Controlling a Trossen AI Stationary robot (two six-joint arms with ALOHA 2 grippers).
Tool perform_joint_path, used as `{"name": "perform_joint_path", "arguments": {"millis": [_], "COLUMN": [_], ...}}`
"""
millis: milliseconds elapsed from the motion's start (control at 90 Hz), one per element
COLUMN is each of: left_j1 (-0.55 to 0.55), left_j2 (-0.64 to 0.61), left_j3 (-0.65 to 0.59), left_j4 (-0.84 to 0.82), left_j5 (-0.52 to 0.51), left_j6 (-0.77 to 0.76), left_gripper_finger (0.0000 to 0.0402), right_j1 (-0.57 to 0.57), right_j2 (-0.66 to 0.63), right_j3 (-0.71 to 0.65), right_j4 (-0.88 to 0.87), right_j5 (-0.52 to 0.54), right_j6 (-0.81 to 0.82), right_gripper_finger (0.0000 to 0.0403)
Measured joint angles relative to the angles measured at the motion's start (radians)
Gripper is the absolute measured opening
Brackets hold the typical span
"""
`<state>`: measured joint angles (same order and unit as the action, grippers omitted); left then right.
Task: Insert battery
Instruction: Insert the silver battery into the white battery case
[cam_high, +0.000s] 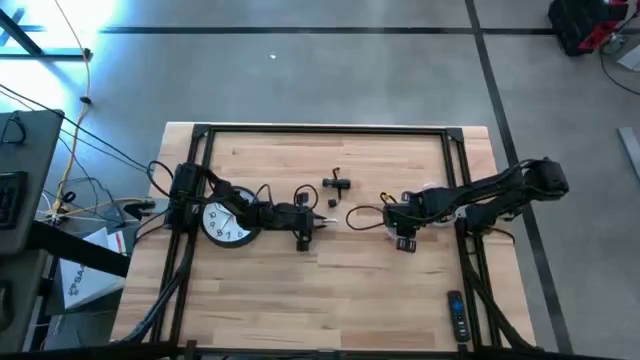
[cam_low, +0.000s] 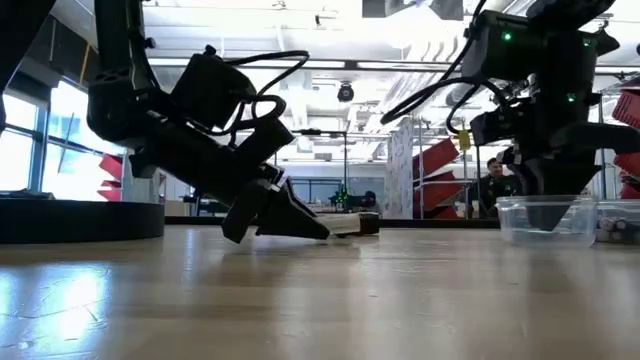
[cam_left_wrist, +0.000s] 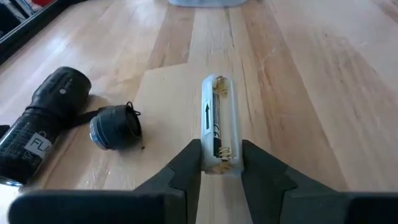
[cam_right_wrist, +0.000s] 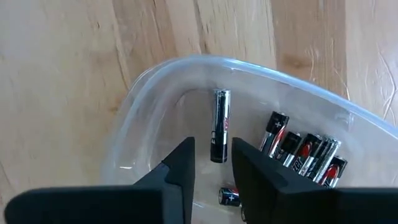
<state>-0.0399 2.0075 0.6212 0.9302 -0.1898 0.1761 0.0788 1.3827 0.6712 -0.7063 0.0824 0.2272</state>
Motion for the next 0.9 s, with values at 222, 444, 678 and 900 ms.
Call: {"name": "perform_joint_path", "arguments": {"millis": [222,444,678,900], "left_j1": [0.000,0.000,0.000,0.000], "left_j2": [0.000,0.000,0.000,0.000], "left_j3": [0.000,0.000,0.000,0.000], "left_j4": [0.001,0.000,0.000,0.000], "left_j5": [0.000,0.000,0.000,0.000], "left_j6": [0.000,0.000,0.000,0.000], "left_gripper_finger": [0.0078,0.0078,0.0078,0.0078], "right_j1": [-0.019,-0.028,-0.029,-0.043], "right_j2": [0.000,0.000,0.000,0.000], "right_j3": [0.031,0.032,-0.025,-0.065], "right_j4": [-0.013,-0.022,-0.005,0.084], "right_j5": [-0.059,-0.068,-0.064,-0.075], "right_j6": [0.058,0.007,-0.001,-0.019], "right_gripper_finger": [0.0060,0.0060,0.0060,0.0059]}}
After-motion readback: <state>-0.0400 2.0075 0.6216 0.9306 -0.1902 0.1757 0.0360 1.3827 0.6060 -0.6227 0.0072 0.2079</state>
